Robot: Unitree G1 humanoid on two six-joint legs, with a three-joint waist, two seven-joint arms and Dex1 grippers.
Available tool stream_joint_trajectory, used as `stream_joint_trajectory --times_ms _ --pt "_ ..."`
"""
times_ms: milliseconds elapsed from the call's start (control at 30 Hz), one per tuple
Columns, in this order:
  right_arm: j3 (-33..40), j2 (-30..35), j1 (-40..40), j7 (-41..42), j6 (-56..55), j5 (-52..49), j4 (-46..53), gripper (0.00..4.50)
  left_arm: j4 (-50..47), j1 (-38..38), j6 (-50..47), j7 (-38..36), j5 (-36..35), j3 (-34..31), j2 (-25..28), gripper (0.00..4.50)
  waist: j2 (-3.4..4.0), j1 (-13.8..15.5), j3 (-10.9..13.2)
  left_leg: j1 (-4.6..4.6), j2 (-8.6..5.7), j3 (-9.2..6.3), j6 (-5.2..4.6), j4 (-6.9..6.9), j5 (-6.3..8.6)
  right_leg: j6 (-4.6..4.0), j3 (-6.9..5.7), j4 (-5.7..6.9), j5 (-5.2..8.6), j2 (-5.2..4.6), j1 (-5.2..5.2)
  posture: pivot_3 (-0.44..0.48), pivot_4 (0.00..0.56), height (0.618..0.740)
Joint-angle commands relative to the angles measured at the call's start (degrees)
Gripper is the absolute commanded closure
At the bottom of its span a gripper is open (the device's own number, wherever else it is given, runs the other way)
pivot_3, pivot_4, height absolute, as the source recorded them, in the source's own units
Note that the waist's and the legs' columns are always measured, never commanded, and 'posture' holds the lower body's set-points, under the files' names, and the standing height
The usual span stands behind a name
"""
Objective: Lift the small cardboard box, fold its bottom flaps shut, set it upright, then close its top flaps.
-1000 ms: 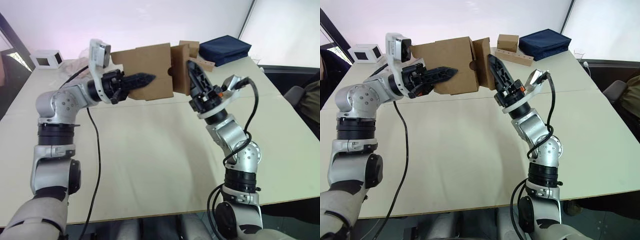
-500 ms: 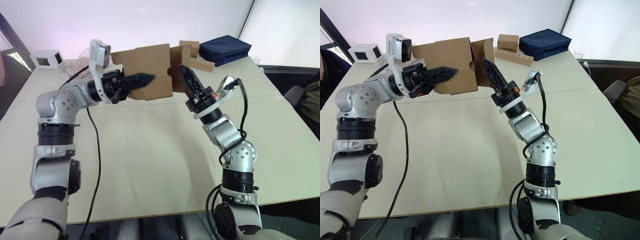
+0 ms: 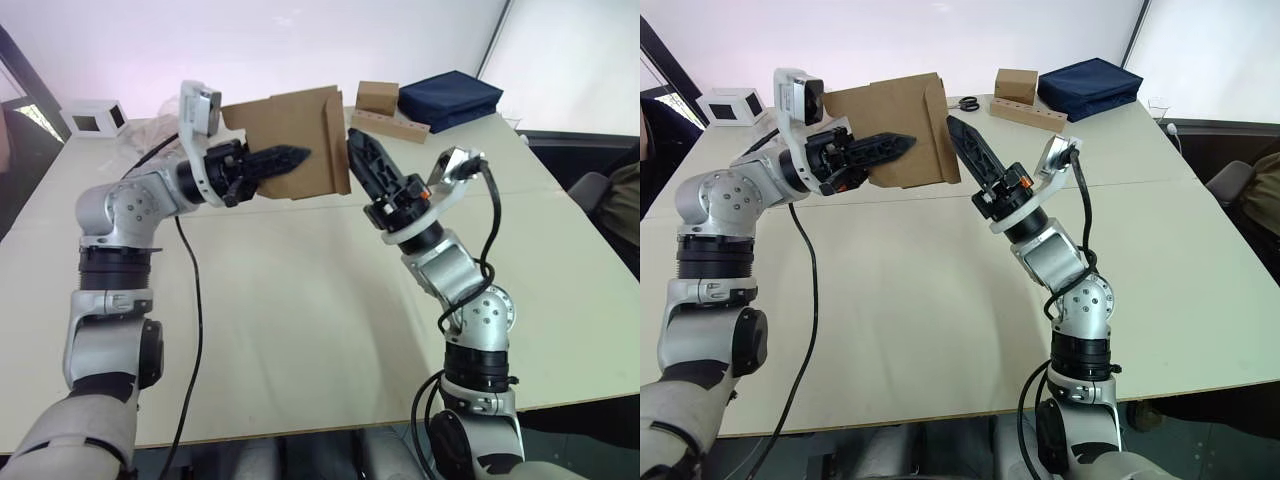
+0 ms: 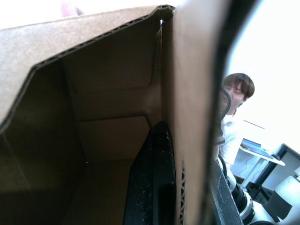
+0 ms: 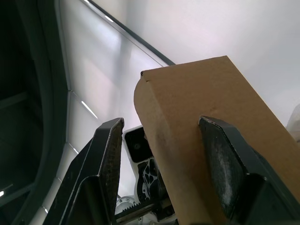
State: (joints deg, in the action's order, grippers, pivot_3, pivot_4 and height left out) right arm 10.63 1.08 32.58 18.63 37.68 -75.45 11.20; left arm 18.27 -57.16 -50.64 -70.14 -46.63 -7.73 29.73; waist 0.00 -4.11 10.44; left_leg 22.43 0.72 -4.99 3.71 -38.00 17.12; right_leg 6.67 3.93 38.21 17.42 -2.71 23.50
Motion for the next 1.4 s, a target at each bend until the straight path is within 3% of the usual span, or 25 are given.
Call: stream_joint_trajectory --times_ms 33,300,633,1200,1400 --pt "-0.5 -0.5 1.0 0.1 -1.3 1.2 0.9 1.84 -0.6 -2.3 0.8 -0.1 -0.1 -1.0 0.3 4.5 0.0 0.0 0.0 0.0 0.0 0.0 0.0 0.0 0.0 0.0 0.0 0.0 0.0 0.0 0.0 0.0 0.15 0.74" --pt "0.4 -0.2 0.7 0.1 -4.0 5.5 -1.5 1.84 -1.1 -2.2 0.2 0.0 -0.5 -1.2 0.5 4.5 0.0 0.0 0.0 0.0 0.0 0.0 0.0 0.0 0.0 0.0 0.0 0.0 0.0 0.0 0.0 0.0 0.15 0.74" --pt "2.2 -1.3 1.3 -0.6 -4.0 3.4 -2.4 1.84 -1.9 -1.7 -0.4 0.1 -1.0 -1.3 0.5 4.5 0.0 0.0 0.0 0.0 0.0 0.0 0.0 0.0 0.0 0.0 0.0 0.0 0.0 0.0 0.0 0.0 0.15 0.74" --pt "-2.2 -3.0 1.1 -2.4 -5.7 10.4 -0.2 1.84 -0.7 -2.0 0.9 0.9 -0.1 -1.0 -0.6 4.5 0.0 0.0 0.0 0.0 0.0 0.0 0.01 0.0 0.0 0.0 0.0 0.0 0.0 0.0 0.0 0.0 0.15 0.74" --pt "-3.2 -2.8 0.2 -0.7 -3.7 8.4 1.5 1.84 0.2 -2.3 1.6 1.5 0.4 -1.1 -1.1 4.5 0.0 0.0 0.0 0.0 0.0 0.0 0.0 0.0 0.0 0.0 0.0 0.0 0.0 0.0 0.01 0.0 0.15 0.74"
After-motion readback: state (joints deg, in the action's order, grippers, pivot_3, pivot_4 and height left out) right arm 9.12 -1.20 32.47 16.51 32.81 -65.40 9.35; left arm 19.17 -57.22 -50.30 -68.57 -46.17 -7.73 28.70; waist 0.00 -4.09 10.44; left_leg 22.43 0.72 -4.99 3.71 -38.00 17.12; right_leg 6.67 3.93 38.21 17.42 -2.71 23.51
